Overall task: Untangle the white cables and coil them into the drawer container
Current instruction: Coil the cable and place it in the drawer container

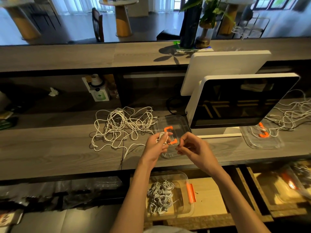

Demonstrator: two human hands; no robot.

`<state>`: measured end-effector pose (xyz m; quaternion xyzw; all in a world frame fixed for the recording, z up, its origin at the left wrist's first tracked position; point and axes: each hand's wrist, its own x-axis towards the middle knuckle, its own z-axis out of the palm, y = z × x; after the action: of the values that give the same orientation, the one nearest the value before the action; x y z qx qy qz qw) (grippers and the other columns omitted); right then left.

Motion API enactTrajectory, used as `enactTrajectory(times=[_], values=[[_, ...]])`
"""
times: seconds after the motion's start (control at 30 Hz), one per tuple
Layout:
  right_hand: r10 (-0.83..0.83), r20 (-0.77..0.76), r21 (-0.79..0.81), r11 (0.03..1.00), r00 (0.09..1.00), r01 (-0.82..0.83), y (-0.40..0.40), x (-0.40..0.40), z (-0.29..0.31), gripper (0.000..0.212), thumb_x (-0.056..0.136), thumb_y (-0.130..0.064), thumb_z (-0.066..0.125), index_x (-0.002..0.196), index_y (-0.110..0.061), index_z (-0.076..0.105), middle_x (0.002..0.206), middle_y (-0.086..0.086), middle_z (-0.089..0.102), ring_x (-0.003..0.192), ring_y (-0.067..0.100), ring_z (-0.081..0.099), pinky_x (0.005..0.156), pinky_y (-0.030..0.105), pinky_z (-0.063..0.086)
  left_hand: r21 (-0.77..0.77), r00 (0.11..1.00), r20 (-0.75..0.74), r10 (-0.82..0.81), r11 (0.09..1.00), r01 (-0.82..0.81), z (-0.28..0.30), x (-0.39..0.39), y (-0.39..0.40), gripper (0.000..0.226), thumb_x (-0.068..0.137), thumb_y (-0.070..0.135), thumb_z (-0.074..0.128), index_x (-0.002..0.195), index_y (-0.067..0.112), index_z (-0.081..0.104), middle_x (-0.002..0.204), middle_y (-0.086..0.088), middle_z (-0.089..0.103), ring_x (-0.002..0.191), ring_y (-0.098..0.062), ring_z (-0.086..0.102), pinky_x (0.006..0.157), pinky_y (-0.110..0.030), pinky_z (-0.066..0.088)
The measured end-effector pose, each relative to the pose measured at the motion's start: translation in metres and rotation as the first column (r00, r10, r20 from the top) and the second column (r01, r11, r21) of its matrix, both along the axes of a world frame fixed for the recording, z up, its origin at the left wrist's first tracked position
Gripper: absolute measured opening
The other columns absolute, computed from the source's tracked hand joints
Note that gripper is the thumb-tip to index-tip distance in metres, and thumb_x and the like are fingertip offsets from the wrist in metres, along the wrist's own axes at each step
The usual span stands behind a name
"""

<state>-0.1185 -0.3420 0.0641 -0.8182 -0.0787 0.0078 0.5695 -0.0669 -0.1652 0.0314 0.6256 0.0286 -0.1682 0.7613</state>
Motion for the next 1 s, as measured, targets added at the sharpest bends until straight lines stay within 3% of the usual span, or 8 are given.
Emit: enactTrajectory(times=[0.17, 0.23, 0.37, 0.53, 0.63, 0.83, 0.93, 1.0], values=[[0.205, 0.015, -0.090, 0.975, 0.979, -0.203, -0.005, 0.012, 0.026, 0.012, 0.093, -0.006, 0.072, 0.102, -0.009, 0.064, 0.095, 0.003, 0.073, 0.090, 0.018, 0.076, 0.081, 0.031, 0.062, 0.296, 0.994, -0.050, -0.098, 0.949, 0.109, 0.005, -0.004, -0.011, 0.052, 0.106, 0.051, 0.038, 0.101, 0.014, 0.073, 0.083, -0.002, 0.065, 0.077, -0.020, 0.056, 0.069, -0.034, 0.043], [0.248, 0.022, -0.133, 0.961, 0.969, -0.243, -0.007, 0.022, 0.035, 0.014, 0.091, -0.009, 0.074, 0.102, -0.009, 0.066, 0.093, 0.002, 0.074, 0.089, 0.017, 0.076, 0.080, 0.029, 0.062, 0.332, 0.988, -0.098, -0.119, 0.932, 0.145, 0.008, -0.003, -0.014, 0.068, 0.101, 0.066, 0.030, 0.099, 0.014, 0.073, 0.086, -0.006, 0.066, 0.075, -0.017, 0.057, 0.064, -0.029, 0.043], [0.283, 0.044, -0.288, 0.922, 0.958, -0.260, -0.010, 0.040, 0.043, 0.015, 0.087, -0.019, 0.080, 0.100, -0.019, 0.071, 0.095, -0.009, 0.074, 0.096, 0.007, 0.073, 0.083, 0.026, 0.060, 0.141, 0.956, -0.185, -0.229, 0.956, 0.257, 0.014, -0.007, -0.021, 0.084, 0.089, 0.082, 0.024, 0.097, 0.010, 0.066, 0.083, -0.017, 0.064, 0.054, -0.013, 0.045, 0.043, -0.020, 0.026], [0.268, 0.009, -0.359, 0.900, 0.963, -0.247, -0.015, 0.049, 0.041, 0.013, 0.083, -0.026, 0.082, 0.094, -0.023, 0.075, 0.092, -0.012, 0.074, 0.093, 0.002, 0.071, 0.081, 0.021, 0.058, -0.063, 0.914, -0.186, -0.359, 0.933, 0.354, 0.023, -0.011, -0.020, 0.083, 0.094, 0.077, 0.014, 0.106, 0.015, 0.069, 0.070, -0.011, 0.065, 0.048, -0.010, 0.046, 0.037, -0.018, 0.025], [0.228, -0.022, -0.338, 0.914, 0.973, -0.222, -0.017, 0.050, 0.036, 0.011, 0.085, -0.025, 0.081, 0.094, -0.021, 0.076, 0.091, -0.008, 0.075, 0.089, 0.004, 0.072, 0.079, 0.023, 0.059, -0.186, 0.911, -0.155, -0.382, 0.917, 0.352, 0.019, -0.009, -0.017, 0.080, 0.091, 0.079, 0.025, 0.123, 0.014, 0.060, 0.064, -0.005, 0.054, 0.044, -0.007, 0.042, 0.039, -0.018, 0.023], [0.170, 0.027, -0.302, 0.941, 0.985, -0.155, -0.022, 0.044, 0.027, 0.013, 0.092, -0.015, 0.073, 0.103, -0.020, 0.076, 0.097, -0.012, 0.073, 0.094, 0.001, 0.070, 0.083, 0.018, 0.056, -0.388, 0.931, -0.161, -0.329, 0.888, 0.247, 0.016, -0.012, -0.016, 0.055, 0.088, 0.038, 0.075, 0.127, 0.006, 0.053, 0.072, -0.002, 0.050, 0.047, -0.004, 0.039, 0.043, -0.015, 0.025], [0.119, 0.059, -0.233, 0.967, 0.991, -0.103, -0.021, 0.038, 0.019, 0.017, 0.091, -0.009, 0.074, 0.106, -0.015, 0.072, 0.096, -0.006, 0.073, 0.093, 0.008, 0.072, 0.084, 0.024, 0.059, -0.445, 0.943, -0.137, -0.302, 0.870, 0.214, 0.019, -0.012, -0.016, 0.041, 0.093, 0.005, 0.068, 0.127, 0.005, 0.046, 0.076, -0.002, 0.051, 0.052, -0.004, 0.041, 0.043, -0.014, 0.031], [0.056, 0.061, -0.170, 0.984, 0.997, -0.045, -0.021, 0.034, 0.012, 0.022, 0.089, -0.008, 0.076, 0.108, -0.014, 0.065, 0.091, 0.000, 0.071, 0.088, 0.014, 0.072, 0.082, 0.028, 0.060, -0.357, 0.962, -0.165, -0.217, 0.923, 0.146, 0.023, -0.012, -0.018, 0.029, 0.098, 0.004, 0.061, 0.124, 0.003, 0.049, 0.079, -0.004, 0.055, 0.054, -0.005, 0.045, 0.043, -0.014, 0.032]])
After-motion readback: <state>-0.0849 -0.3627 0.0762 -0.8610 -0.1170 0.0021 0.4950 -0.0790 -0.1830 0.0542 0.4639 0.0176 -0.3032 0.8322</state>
